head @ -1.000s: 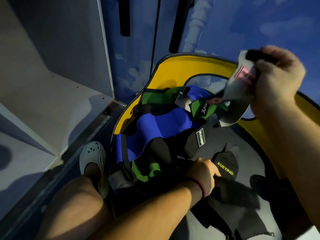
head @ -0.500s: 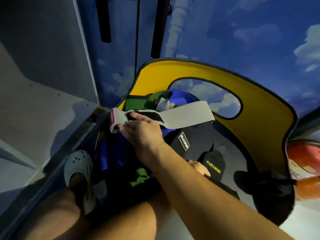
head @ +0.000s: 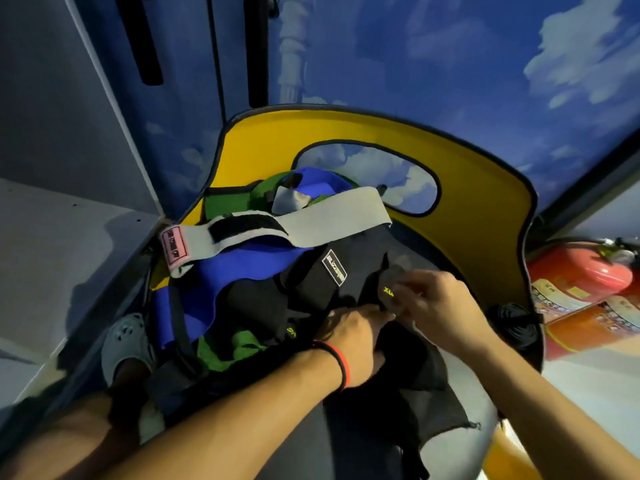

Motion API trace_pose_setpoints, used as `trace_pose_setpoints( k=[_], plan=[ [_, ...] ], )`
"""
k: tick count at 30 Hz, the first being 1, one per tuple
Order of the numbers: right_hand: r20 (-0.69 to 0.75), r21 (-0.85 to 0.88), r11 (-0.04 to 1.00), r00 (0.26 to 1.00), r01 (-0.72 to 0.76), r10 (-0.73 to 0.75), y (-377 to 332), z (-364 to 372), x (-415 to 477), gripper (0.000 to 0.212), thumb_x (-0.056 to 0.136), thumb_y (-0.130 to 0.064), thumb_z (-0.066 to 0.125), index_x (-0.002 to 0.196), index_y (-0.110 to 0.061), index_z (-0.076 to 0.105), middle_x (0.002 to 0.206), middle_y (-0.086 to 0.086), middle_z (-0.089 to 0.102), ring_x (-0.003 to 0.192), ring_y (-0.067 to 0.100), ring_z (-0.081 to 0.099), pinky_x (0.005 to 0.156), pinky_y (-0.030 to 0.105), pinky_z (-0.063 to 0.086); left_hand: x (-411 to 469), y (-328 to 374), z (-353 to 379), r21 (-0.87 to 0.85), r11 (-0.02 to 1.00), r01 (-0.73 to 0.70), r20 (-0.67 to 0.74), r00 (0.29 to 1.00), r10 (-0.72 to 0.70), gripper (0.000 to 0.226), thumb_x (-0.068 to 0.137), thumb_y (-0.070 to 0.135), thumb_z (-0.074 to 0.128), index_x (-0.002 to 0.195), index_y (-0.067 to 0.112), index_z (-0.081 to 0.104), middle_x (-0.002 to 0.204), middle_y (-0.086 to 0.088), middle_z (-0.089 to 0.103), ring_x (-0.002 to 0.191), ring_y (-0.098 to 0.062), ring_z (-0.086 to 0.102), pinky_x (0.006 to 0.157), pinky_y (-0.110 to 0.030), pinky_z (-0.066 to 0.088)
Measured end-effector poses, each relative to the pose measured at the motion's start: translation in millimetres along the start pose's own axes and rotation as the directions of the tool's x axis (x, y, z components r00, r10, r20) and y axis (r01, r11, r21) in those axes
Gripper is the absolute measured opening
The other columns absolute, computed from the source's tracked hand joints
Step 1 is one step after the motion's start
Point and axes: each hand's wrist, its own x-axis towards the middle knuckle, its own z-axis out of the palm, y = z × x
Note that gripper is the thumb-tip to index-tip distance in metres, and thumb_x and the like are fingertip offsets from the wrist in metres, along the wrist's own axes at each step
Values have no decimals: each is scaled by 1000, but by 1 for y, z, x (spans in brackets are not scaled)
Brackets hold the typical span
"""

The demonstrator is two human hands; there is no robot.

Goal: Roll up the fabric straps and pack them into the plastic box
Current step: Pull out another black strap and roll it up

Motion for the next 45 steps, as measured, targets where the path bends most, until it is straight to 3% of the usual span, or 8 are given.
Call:
trace_pose_setpoints(
  k=[5, 8, 15, 21, 25, 29, 38, 45],
  plan=[
    [280, -166, 981, 959, 102, -52, 57, 23, -8, 33, 103, -20, 51, 133, -21, 64, 133, -1, 63, 123, 20, 58, 98, 20, 39, 13, 0, 9, 72, 996, 50, 54, 997, -54, 78, 91, 22, 60, 159, 29, 22, 162, 4, 25, 145, -24, 29, 117, -44, 29],
    [274, -268, 958, 961, 101, -25, 64, 33, -3, 43, 106, -29, 41, 146, -20, 49, 157, -4, 41, 142, 23, 41, 113, 43, 38, 19, -5, 11, 72, 994, 81, 27, 996, -83, 89, 91, 27, 63, 160, 32, 7, 160, 7, 29, 144, -24, 28, 117, -44, 31],
    [256, -469, 883, 958, 8, 127, 82, 36, 13, 63, 106, -28, 33, 162, -11, 10, 171, 5, 0, 157, 25, 6, 124, 41, 14, 17, -7, 11, 234, 969, 83, 23, 996, -91, 95, 83, 45, 75, 157, 31, 16, 152, 10, 31, 137, -21, 33, 113, -41, 36],
    [155, -359, 931, 979, -66, 129, 84, 40, 10, 65, 105, -23, 38, 162, -9, 11, 170, 10, 8, 155, 32, 12, 121, 45, 24, -4, -10, 6, 349, 936, 38, 105, 991, -80, 63, 81, 38, 79, 134, 40, 47, 129, 15, 35, 122, -13, 37, 105, -32, 35],
    [-22, -260, 965, 1000, -23, 18, 72, 24, -13, 43, 98, -28, 54, 138, -11, 51, 137, 11, 50, 126, 36, 50, 99, 48, 49, -19, -14, 1, 329, 944, 6, 124, 991, -50, 69, 80, 46, 78, 140, 39, 44, 134, 17, 36, 127, -12, 36, 109, -32, 33],
    [31, -246, 966, 997, 78, -72, 56, 12, -53, 41, 97, -34, 62, 135, -20, 61, 134, 4, 55, 121, 27, 53, 96, 42, 52, -28, -17, -13, 297, 954, -37, 107, 994, 5, 65, 85, 57, 69, 142, 36, 46, 138, 15, 43, 132, -13, 40, 112, -35, 36],
    [191, -496, 868, 976, 1, 108, 62, 39, -103, 104, 93, -47, 64, 159, -33, -15, 160, 15, 11, 102, 32, 61, 72, 40, 59, -66, -35, -33, 376, 926, -32, 100, 995, -6, 56, 86, 44, 72, 137, 39, 51, 139, 19, 40, 134, -10, 33, 115, -39, 31],
    [293, -700, 707, 944, 102, 154, 43, 26, -110, 99, 87, -70, 58, 160, -34, 2, 138, 8, 28, 84, 24, 56, 57, 34, 42, -61, -35, -34, 446, 892, 76, 27, 995, -98, 68, 91, 33, 69, 150, 32, 35, 144, 7, 44, 129, -21, 47, 102, -43, 48]
  ],
)
